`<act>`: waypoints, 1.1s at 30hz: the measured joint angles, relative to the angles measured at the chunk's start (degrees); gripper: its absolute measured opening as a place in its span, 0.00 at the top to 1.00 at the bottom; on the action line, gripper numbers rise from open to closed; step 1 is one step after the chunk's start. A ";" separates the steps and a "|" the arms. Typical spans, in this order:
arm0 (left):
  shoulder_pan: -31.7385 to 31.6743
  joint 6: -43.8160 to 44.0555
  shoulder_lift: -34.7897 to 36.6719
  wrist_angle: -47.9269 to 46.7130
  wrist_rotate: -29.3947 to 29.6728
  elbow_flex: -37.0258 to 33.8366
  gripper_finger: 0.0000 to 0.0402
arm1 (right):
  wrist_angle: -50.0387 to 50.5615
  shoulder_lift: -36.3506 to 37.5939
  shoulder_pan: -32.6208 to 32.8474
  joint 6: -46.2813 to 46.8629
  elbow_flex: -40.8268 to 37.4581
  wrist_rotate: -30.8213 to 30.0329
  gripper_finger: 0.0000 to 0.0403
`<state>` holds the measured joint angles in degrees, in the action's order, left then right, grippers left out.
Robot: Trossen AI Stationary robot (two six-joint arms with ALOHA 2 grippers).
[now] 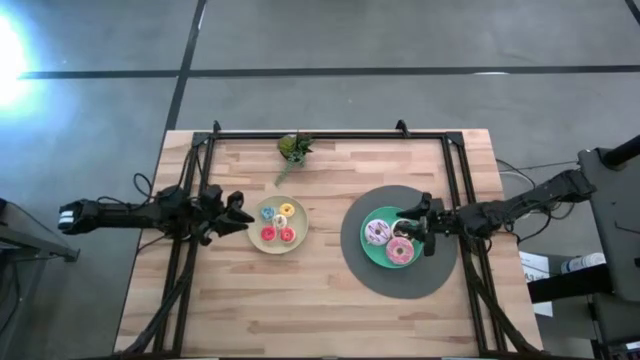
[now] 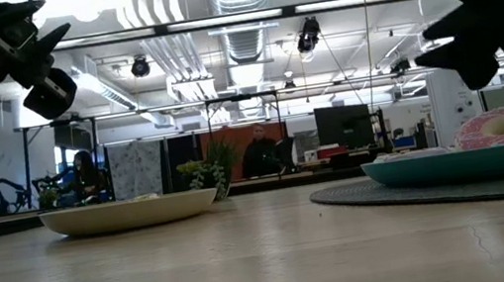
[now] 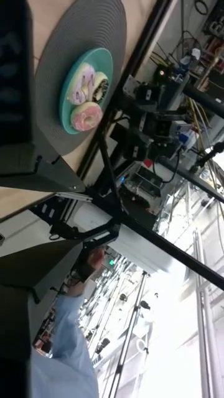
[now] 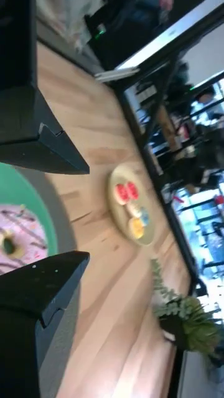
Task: Pick & Place donuts
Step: Return to Home Position
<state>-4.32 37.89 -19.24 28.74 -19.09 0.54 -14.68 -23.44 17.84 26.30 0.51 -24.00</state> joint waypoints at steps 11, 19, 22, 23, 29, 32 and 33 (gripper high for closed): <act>0.09 0.08 9.95 -3.23 0.02 -0.07 0.73 | 6.96 5.02 0.01 0.04 0.00 -0.01 0.49; 0.09 0.07 18.15 -3.15 0.06 -0.11 0.73 | 9.34 13.37 -0.40 0.04 0.05 0.02 0.49; 0.14 0.09 19.19 -3.71 0.07 -0.15 0.73 | 11.16 15.61 -1.41 0.08 0.07 0.00 0.49; 0.13 0.09 19.19 -3.20 0.07 -0.15 0.73 | 11.16 16.12 -1.74 0.08 0.07 0.01 0.49; 0.15 0.09 19.22 -5.96 0.11 -0.17 0.73 | 11.15 20.40 -3.05 0.07 0.07 -0.01 0.49; 0.17 0.09 19.21 -5.83 0.11 -0.17 0.73 | 11.15 22.95 -3.04 0.06 0.07 0.01 0.49; 0.15 0.07 19.21 -6.14 0.11 -0.17 0.73 | 11.11 23.45 -3.05 0.06 0.07 0.01 0.49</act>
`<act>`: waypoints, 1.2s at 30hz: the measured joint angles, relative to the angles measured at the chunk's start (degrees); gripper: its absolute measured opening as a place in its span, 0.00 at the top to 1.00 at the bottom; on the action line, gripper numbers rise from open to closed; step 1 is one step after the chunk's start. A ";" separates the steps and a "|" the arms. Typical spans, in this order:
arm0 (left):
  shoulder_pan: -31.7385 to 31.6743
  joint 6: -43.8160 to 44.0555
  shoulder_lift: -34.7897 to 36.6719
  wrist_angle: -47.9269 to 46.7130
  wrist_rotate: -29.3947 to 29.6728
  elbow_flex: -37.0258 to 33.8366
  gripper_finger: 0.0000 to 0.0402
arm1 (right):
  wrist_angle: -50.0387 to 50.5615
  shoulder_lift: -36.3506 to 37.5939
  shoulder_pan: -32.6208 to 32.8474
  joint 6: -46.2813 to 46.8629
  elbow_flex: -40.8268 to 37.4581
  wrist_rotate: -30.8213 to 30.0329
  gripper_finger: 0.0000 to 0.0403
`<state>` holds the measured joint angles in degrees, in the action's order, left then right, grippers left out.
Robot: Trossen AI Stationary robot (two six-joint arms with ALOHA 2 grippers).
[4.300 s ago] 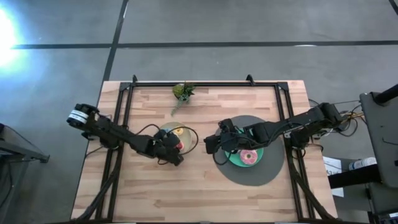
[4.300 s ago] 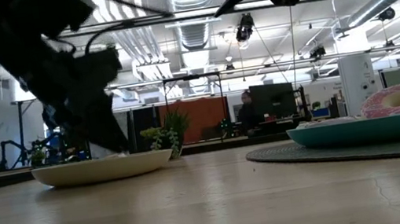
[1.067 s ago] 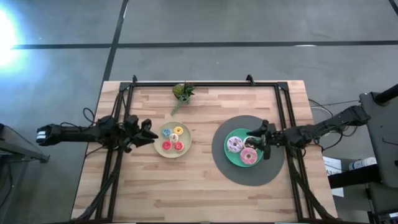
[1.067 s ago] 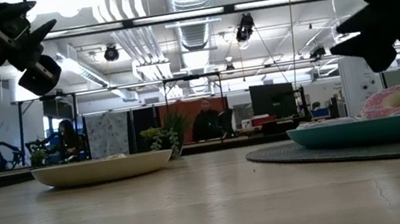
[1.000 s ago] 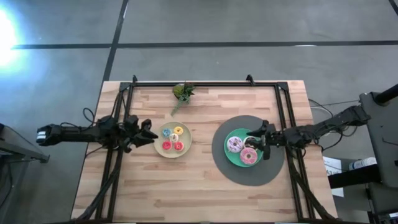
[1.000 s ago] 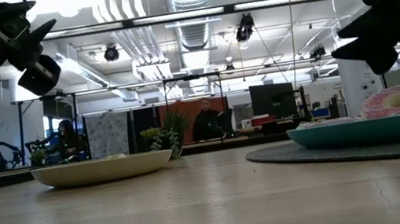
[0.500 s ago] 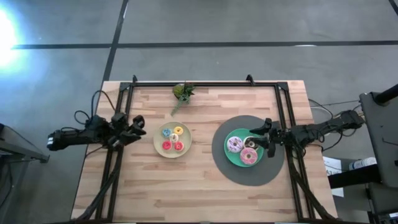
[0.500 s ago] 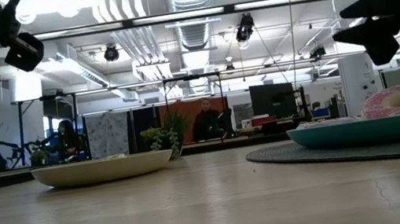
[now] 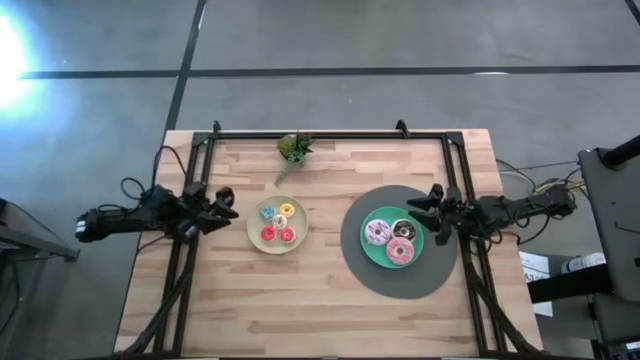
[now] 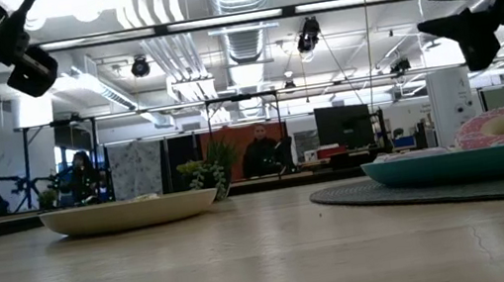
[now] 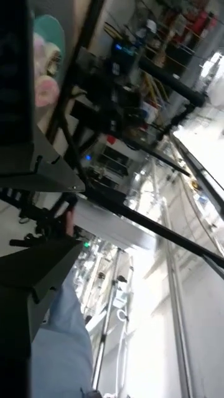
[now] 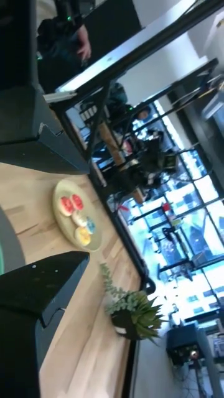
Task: Pick & Place donuts
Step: Return to Home Position
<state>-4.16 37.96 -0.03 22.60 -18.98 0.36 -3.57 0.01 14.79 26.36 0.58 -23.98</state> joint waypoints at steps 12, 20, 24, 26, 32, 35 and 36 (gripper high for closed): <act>0.00 0.02 0.02 -1.78 0.02 -0.02 0.73 | -0.01 0.01 -4.94 0.00 0.00 -0.01 0.49; 0.00 0.01 0.02 -1.80 0.01 -0.02 0.73 | -0.01 0.00 -16.25 0.01 0.00 -0.04 0.49; 0.00 0.02 0.02 -1.80 0.02 -0.04 0.73 | -0.02 0.00 -18.67 0.01 -0.02 -0.07 0.49; 0.00 0.02 0.02 -1.79 0.01 -0.04 0.73 | -0.03 0.00 -18.55 0.01 -0.02 -0.03 0.49; 0.00 0.02 0.02 -1.80 0.02 -0.04 0.73 | -0.03 0.00 -18.17 0.01 -0.02 -0.03 0.49; 0.00 0.02 0.02 -1.78 0.02 -0.04 0.73 | -0.03 -0.15 -18.16 0.00 -0.02 -0.03 0.49; 0.00 0.02 0.02 -1.80 0.02 -0.04 0.73 | -0.09 -0.53 -18.16 0.00 -0.02 -0.03 0.49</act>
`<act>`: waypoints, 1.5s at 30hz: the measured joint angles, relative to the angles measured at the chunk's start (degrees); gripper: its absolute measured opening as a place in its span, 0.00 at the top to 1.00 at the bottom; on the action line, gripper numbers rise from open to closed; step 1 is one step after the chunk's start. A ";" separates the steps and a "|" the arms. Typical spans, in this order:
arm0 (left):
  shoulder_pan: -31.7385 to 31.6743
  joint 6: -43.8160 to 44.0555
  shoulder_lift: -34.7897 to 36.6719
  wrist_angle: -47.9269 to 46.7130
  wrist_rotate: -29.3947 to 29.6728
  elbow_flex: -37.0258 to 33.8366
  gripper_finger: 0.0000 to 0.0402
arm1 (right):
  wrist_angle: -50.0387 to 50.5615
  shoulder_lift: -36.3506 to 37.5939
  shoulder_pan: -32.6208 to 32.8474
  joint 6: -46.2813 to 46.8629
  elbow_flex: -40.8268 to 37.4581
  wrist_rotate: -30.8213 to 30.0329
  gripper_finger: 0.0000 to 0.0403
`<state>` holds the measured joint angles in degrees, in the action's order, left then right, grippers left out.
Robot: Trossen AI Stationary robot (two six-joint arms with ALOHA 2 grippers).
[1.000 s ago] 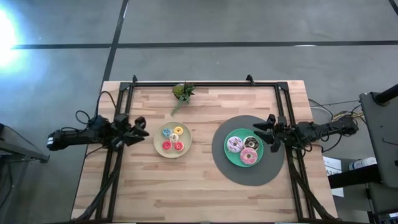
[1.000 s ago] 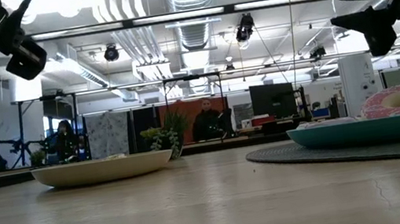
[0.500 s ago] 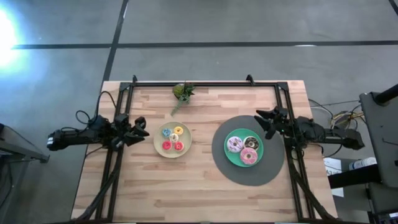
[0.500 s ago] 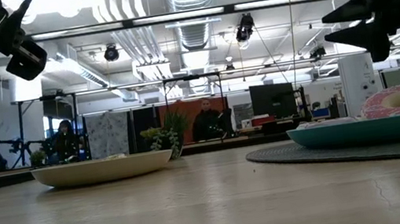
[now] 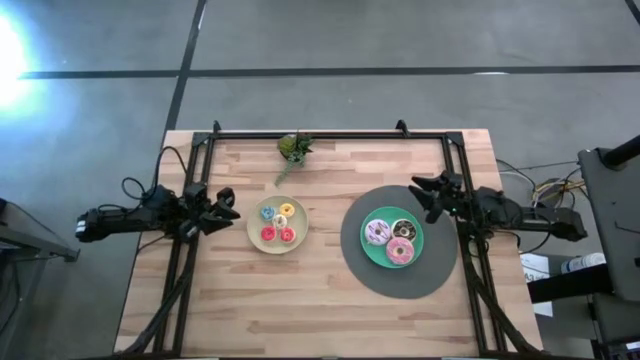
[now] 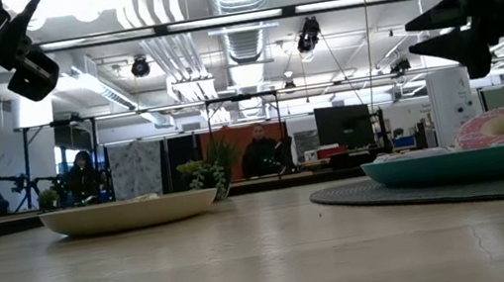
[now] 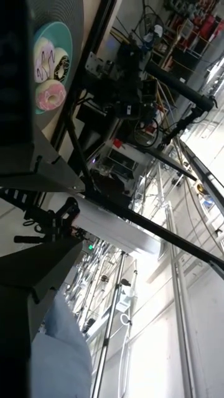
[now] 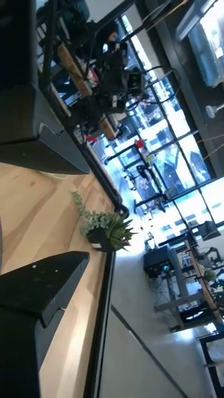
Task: Pick & Place donuts
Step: Return to Home Position
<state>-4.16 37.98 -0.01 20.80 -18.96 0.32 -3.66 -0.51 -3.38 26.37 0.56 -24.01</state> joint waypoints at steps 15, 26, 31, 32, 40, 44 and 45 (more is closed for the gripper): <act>2.44 0.00 0.00 -0.48 0.00 -0.02 0.73 | 0.04 -1.23 0.00 -0.02 -0.02 0.00 0.49; 5.44 -47.11 0.02 -17.35 -3.43 -0.01 0.73 | 0.04 -1.29 0.00 0.01 -0.02 0.02 0.49; 6.82 -48.53 0.04 -20.41 17.96 0.00 0.73 | 0.04 -1.33 -0.01 -0.01 -0.02 0.00 0.49; 6.80 -48.66 0.04 -20.41 18.18 0.00 0.73 | 0.04 -1.35 0.00 -0.01 -0.02 0.03 0.49; 5.09 -44.44 0.02 -20.59 17.53 0.00 0.73 | 0.04 -1.51 -0.01 -0.02 -0.02 0.00 0.49; 3.66 -44.39 0.02 -19.49 17.40 0.00 0.73 | 0.04 -1.49 0.00 -0.01 -0.02 0.00 0.49; 3.62 -44.39 0.02 -19.28 17.22 0.00 0.73 | 0.04 -1.49 -0.02 0.01 -0.02 0.00 0.49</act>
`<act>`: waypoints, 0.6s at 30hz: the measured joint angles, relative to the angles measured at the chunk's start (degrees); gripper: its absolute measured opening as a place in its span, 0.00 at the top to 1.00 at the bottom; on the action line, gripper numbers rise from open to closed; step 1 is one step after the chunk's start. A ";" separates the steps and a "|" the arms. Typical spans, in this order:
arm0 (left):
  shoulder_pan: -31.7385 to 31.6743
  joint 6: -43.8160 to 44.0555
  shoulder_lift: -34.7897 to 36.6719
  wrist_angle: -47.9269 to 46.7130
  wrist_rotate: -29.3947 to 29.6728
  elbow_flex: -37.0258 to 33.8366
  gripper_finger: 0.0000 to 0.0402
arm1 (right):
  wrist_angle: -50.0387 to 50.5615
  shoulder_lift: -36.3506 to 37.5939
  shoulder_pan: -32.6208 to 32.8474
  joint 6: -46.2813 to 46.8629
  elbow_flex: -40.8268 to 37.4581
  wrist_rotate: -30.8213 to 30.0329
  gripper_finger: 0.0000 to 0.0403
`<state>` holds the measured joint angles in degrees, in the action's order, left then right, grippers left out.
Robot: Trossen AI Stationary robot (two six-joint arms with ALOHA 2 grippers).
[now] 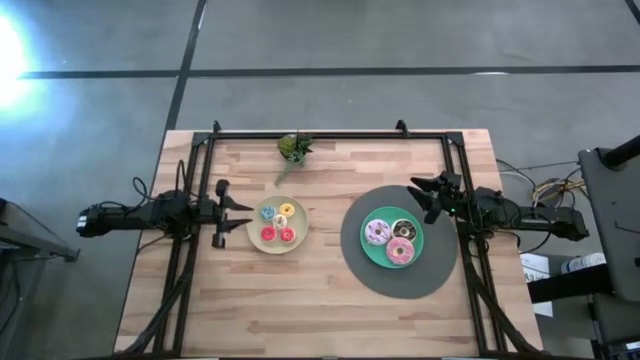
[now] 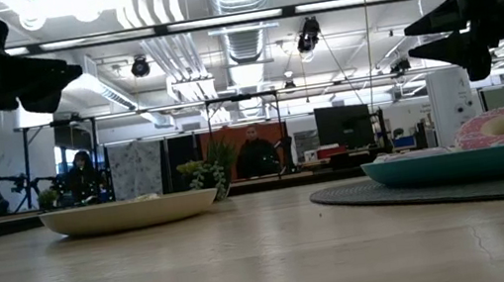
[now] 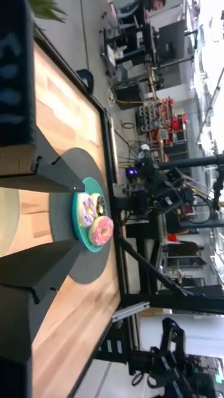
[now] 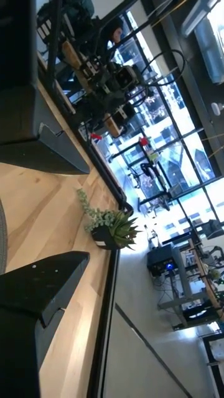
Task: Pick & Place donuts
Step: Return to Home Position
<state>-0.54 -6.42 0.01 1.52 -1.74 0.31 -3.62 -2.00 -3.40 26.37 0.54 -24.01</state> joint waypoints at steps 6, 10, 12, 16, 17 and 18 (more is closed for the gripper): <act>-0.01 0.00 -0.07 0.71 -0.11 0.00 0.73 | 0.00 0.00 0.02 -0.02 0.00 0.00 0.49; -0.01 0.00 -0.48 0.42 -0.08 0.00 0.72 | 0.00 0.00 0.02 -0.02 0.00 0.00 0.49; -0.01 0.00 -0.54 0.41 -0.06 0.00 0.72 | 0.00 0.02 0.02 -0.01 0.00 0.00 0.49; -0.01 0.00 -0.63 0.34 -0.02 0.00 0.72 | 0.00 0.02 0.02 0.00 0.00 0.00 0.49; -0.01 0.00 -0.69 0.23 -0.02 0.00 0.72 | 0.00 0.02 0.01 -0.01 0.00 0.00 0.49; -0.01 0.00 -0.70 0.03 0.02 0.00 0.72 | 0.00 0.02 0.02 -0.01 0.00 0.00 0.49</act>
<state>-0.56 -6.42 -0.69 1.55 -1.72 0.32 -3.62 -1.98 -3.38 26.36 0.54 -24.01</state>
